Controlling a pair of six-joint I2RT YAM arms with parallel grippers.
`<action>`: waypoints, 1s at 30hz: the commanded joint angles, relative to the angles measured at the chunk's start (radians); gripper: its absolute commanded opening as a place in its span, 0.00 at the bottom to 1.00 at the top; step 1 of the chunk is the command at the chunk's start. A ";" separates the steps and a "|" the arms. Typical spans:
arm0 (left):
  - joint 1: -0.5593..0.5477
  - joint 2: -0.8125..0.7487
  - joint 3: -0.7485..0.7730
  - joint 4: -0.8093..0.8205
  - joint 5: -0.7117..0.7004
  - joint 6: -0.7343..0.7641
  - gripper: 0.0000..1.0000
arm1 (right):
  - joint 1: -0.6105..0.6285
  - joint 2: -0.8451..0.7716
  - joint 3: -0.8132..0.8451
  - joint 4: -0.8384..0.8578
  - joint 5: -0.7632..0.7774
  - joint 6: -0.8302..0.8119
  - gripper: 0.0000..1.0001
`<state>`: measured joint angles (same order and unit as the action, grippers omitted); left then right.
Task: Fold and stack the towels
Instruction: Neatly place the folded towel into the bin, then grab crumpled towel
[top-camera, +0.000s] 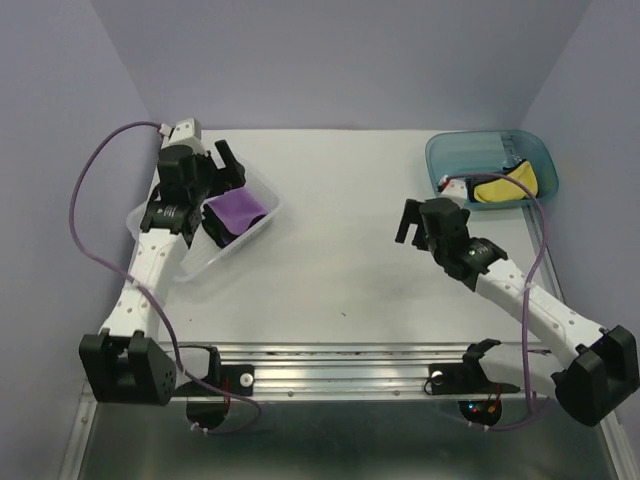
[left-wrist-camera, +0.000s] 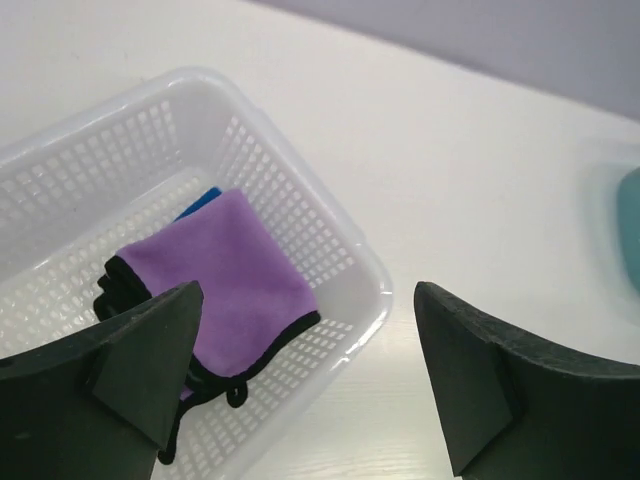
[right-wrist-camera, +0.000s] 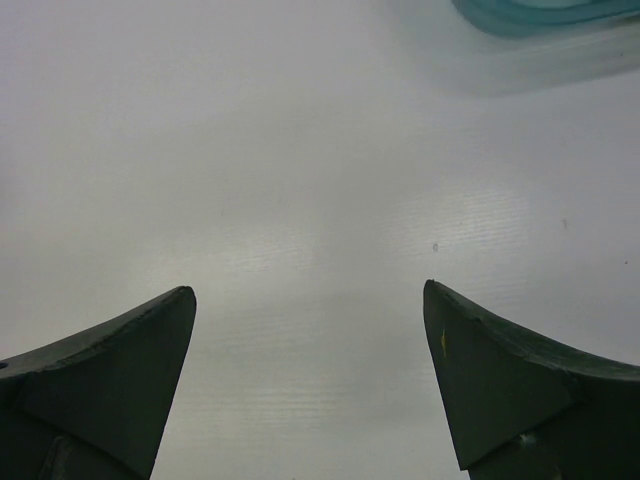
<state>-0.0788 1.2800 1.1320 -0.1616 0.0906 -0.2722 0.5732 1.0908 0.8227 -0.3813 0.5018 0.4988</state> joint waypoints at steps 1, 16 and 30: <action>-0.021 -0.146 -0.084 0.069 0.009 -0.084 0.99 | -0.191 0.055 0.145 0.022 -0.051 -0.020 1.00; -0.033 -0.237 -0.256 0.148 0.031 -0.088 0.99 | -0.774 0.851 0.991 -0.200 -0.280 -0.232 1.00; -0.033 -0.199 -0.268 0.157 -0.018 -0.079 0.99 | -0.872 1.250 1.178 -0.222 -0.288 -0.201 0.64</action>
<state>-0.1062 1.0721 0.8577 -0.0471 0.0959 -0.3649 -0.2886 2.3398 2.0037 -0.6136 0.2440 0.2707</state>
